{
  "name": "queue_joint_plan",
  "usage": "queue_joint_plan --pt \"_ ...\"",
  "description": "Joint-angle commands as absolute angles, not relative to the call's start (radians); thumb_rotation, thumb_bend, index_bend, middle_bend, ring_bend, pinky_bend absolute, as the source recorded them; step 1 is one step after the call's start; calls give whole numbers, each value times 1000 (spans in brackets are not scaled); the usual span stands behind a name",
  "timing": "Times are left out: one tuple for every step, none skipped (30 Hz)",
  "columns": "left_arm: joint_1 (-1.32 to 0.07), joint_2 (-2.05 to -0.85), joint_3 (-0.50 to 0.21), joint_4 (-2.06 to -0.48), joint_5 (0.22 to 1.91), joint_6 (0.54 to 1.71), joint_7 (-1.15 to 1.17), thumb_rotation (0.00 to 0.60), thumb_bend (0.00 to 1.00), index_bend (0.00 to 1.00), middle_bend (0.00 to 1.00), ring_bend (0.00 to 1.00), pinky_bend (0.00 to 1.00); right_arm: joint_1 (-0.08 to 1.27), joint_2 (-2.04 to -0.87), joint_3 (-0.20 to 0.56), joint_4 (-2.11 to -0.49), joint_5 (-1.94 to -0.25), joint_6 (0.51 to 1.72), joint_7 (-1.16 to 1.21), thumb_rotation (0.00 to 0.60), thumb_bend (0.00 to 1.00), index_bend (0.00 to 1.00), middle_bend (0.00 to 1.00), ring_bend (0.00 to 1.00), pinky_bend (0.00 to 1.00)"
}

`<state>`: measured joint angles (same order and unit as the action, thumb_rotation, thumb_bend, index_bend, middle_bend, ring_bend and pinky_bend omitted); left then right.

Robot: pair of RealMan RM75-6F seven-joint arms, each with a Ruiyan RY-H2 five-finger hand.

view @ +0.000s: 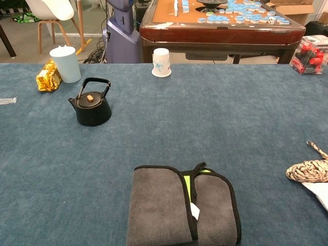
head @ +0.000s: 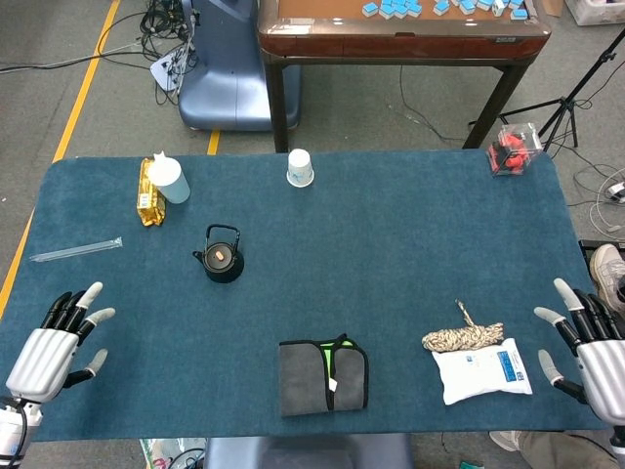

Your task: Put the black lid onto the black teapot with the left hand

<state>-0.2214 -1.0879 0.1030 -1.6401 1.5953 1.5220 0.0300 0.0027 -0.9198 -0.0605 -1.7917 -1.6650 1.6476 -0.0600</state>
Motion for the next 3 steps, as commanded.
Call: queue_joint_plan --pt "-220 -1096 97 -1636 1604 1515 33 600 344 249 0 0 0 -9 -925 -63 -1782 -1670 1656 -54 600 418 249 33 4 0" --pt "-222 -1099 94 -1634 1604 1509 36 600 344 249 0 0 0 -11 -926 -62 -1779 -1670 1657 -50 600 418 249 33 4 0" --pt "-224 -1103 92 -1634 1603 1501 39 600 344 249 0 0 0 -13 -928 -61 -1776 -1669 1657 -45 600 418 249 33 4 0"
